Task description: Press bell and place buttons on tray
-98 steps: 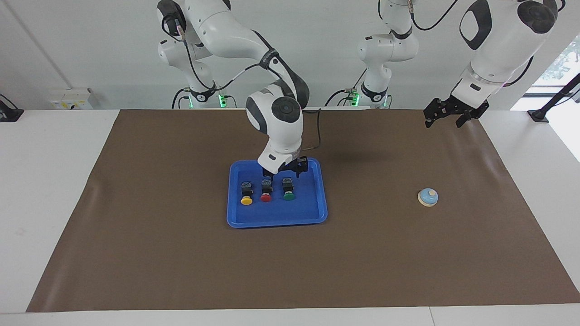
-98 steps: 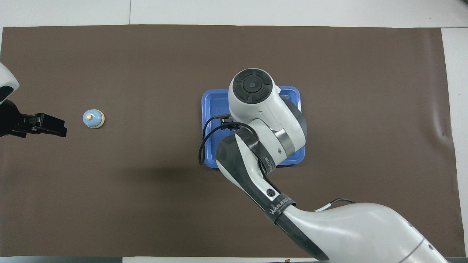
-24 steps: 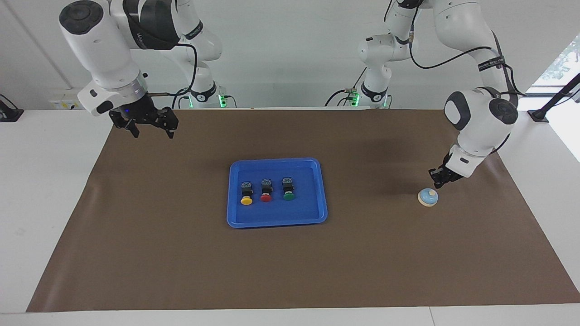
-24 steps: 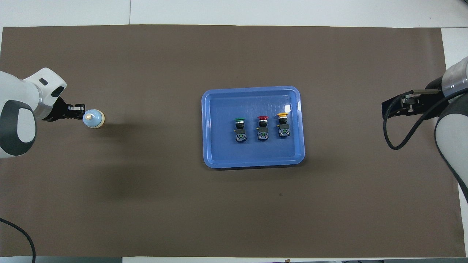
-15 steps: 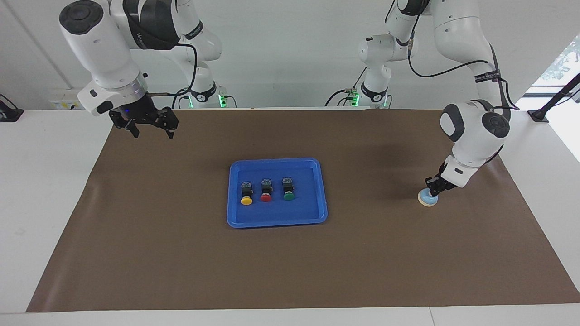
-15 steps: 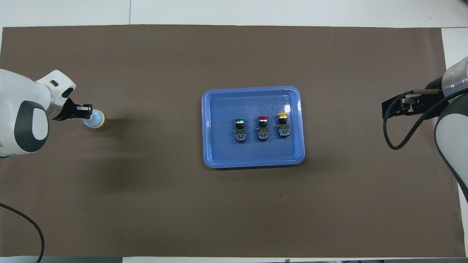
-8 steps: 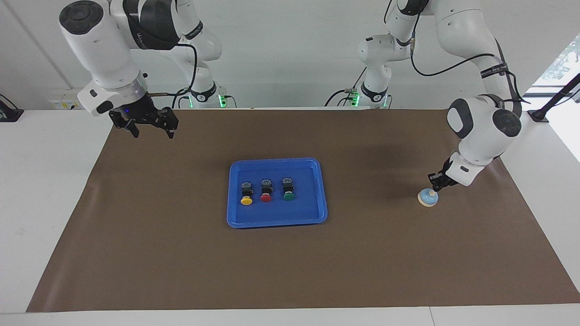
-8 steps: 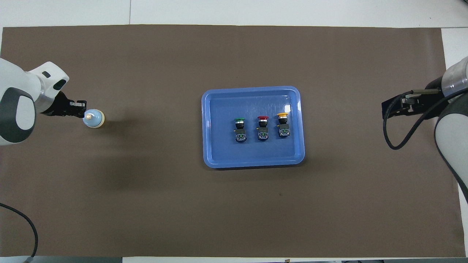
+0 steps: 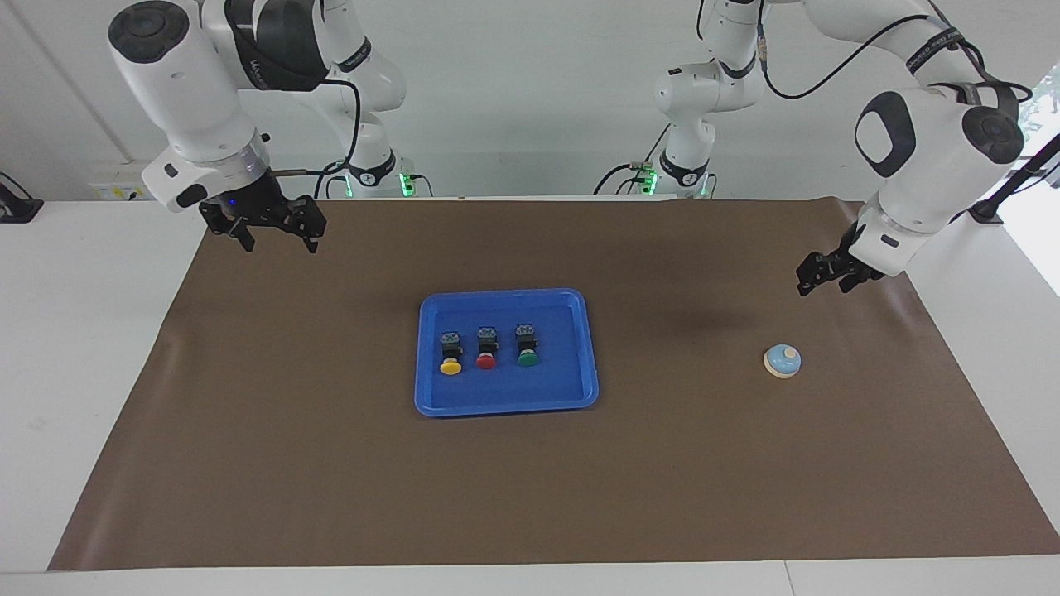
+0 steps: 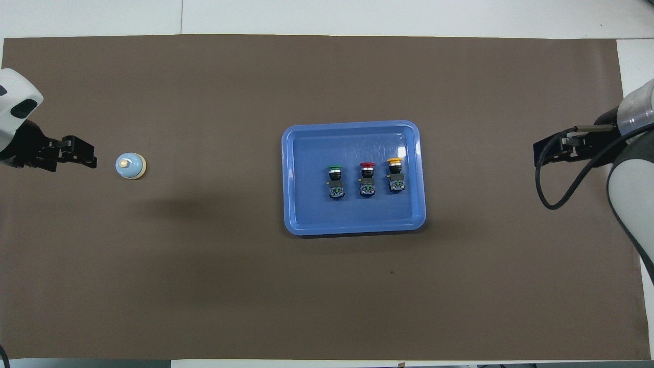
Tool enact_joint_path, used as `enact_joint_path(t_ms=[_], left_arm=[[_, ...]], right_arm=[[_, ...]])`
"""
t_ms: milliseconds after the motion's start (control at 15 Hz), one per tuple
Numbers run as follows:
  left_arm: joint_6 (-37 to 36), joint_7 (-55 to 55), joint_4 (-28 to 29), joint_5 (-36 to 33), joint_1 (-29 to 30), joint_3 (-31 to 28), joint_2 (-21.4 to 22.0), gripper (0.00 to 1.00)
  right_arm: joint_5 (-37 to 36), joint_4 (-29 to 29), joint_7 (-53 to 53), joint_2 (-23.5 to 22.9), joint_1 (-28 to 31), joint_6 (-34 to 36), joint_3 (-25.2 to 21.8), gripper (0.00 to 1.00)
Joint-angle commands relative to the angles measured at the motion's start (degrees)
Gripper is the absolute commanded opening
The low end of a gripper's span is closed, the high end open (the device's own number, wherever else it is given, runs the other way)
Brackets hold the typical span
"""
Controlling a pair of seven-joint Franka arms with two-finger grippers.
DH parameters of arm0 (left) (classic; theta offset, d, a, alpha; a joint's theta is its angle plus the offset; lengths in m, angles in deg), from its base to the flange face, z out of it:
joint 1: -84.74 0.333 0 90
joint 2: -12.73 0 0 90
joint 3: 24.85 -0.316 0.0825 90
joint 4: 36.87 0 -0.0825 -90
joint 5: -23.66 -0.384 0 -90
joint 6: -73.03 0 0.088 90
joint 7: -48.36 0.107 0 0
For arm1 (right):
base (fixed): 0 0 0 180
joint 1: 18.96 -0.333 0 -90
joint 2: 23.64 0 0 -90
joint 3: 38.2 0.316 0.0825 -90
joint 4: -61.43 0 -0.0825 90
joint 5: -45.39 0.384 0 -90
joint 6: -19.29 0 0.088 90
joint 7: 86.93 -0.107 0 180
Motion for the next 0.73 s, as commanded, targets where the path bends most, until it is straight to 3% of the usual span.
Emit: enact_joint_path(t_ms=[0, 200, 466, 665], left_arm=[[-1.73, -0.51, 1.81, -0.91, -0.12, 0.05, 3.61, 1.0], [-7.25, -0.51, 0.41, -0.91, -0.12, 0.4, 5.01, 1.0], [-10.42, -0.6, -0.3, -1.52, -3.54, 0.41, 5.1, 1.0], [-10.87, -0.51, -2.05, -1.26, -2.93, 0.58, 4.49, 1.0]], right_arm=[[-0.1, 1.23, 0.59, 1.08, 0.6, -0.42, 0.39, 1.0], [-0.1, 1.23, 0.59, 1.08, 0.6, -0.33, 0.48, 1.0], [-0.1, 1.23, 0.68, 1.17, 0.6, -0.33, 0.47, 1.0], [-0.1, 1.23, 0.67, 1.08, 0.6, -0.33, 0.48, 1.0]])
